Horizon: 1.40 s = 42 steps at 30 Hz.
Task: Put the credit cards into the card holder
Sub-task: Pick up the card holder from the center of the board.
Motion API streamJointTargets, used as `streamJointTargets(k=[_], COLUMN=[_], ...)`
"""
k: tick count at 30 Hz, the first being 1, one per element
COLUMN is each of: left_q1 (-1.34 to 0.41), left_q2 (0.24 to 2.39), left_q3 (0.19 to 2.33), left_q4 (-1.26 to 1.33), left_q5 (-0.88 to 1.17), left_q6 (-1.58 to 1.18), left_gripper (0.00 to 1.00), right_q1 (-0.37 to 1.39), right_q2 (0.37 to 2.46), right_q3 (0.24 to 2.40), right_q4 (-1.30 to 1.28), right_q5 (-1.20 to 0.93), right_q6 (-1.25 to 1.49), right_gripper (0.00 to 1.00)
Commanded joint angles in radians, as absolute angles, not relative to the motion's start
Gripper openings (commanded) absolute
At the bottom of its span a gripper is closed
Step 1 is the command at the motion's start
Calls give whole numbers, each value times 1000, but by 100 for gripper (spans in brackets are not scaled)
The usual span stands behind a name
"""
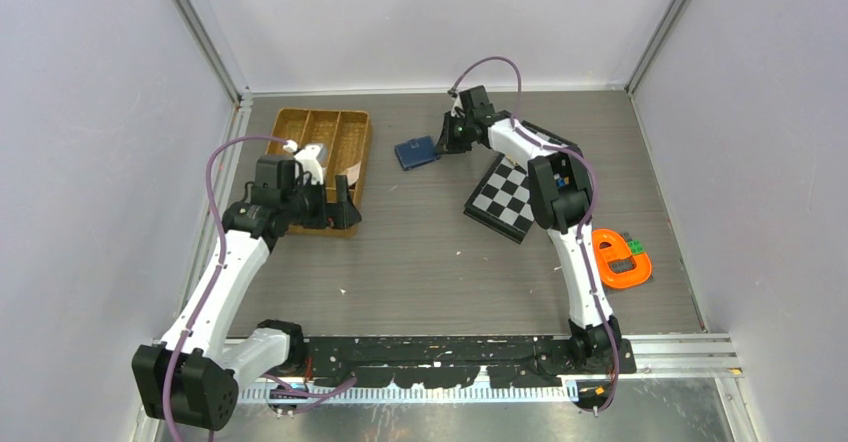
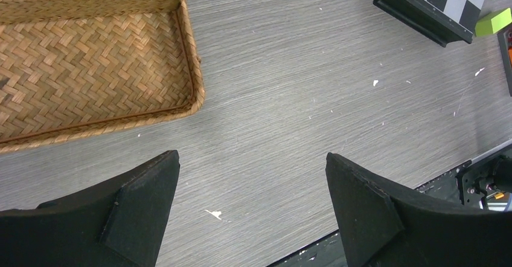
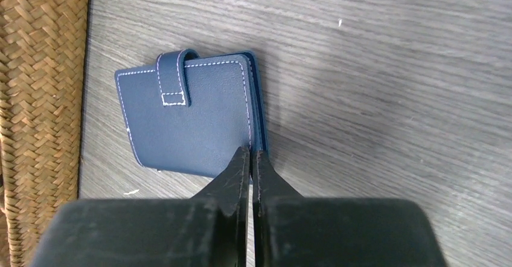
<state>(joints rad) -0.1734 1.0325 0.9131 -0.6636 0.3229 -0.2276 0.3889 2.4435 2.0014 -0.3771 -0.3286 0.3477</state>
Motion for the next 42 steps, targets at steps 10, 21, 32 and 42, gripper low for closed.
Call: streamJointTargets(k=[10,21,32,42], left_q1=[-301,-731,-1124,-1212], left_q2=[1030,1149,1335,1357], left_q3=[939,1032,1034,1000], left_q4=[-624,-587,-276,-134], left_q5=[359,108,-239,-304], left_q6=[-170,-37,226,314], left_gripper=[91,89,91,95], right_q1=[422,425,409,408], right_q2=[2090,1628,1200,1063], right_q3=[1504,1087,894,868], right_q4=[-196,-221,-311,-329], right_q5=[-397,-413,-392,-387], right_q6=[486,645,799,891], right_gripper=[0,0,0,0])
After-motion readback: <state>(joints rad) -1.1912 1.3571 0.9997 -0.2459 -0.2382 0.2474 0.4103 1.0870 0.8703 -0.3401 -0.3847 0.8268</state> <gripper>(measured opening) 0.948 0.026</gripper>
